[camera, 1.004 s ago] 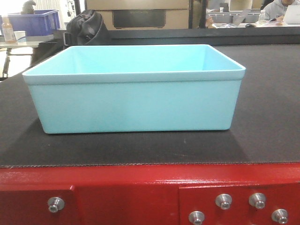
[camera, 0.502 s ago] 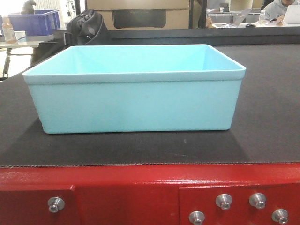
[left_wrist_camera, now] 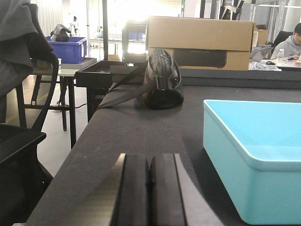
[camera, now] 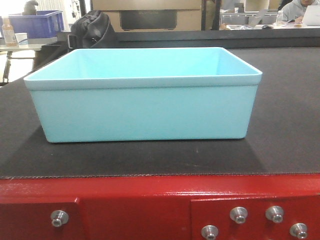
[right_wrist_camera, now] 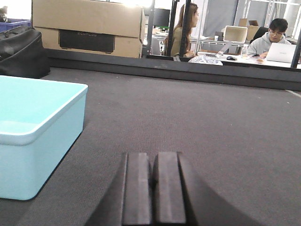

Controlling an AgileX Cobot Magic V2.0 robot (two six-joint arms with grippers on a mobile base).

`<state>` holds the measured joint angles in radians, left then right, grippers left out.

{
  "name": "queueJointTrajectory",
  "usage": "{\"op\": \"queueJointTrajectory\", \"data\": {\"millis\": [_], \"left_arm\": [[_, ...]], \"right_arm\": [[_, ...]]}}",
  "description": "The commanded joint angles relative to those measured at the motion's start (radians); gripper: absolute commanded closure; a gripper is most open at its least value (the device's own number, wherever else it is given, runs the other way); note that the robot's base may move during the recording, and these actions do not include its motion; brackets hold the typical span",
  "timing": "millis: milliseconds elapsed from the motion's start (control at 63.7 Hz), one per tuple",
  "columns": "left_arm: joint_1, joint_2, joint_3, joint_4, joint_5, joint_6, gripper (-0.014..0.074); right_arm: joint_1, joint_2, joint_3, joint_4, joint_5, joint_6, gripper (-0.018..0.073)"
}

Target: Fetch blue bin and place on conveyor start

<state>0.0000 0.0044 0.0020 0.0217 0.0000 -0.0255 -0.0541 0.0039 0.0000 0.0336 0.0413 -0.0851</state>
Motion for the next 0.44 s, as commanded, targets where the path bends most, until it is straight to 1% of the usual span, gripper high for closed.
{"op": "queueJointTrajectory", "data": {"millis": [0, 424], "left_arm": [[-0.002, -0.004, -0.002, 0.002, -0.017, -0.005, 0.0707], [-0.002, -0.004, -0.002, 0.002, -0.017, -0.005, 0.0707]], "right_arm": [[0.003, -0.004, 0.0, 0.004, -0.02, 0.001, 0.0721], [0.003, -0.004, 0.0, 0.004, -0.02, 0.001, 0.0721]]}}
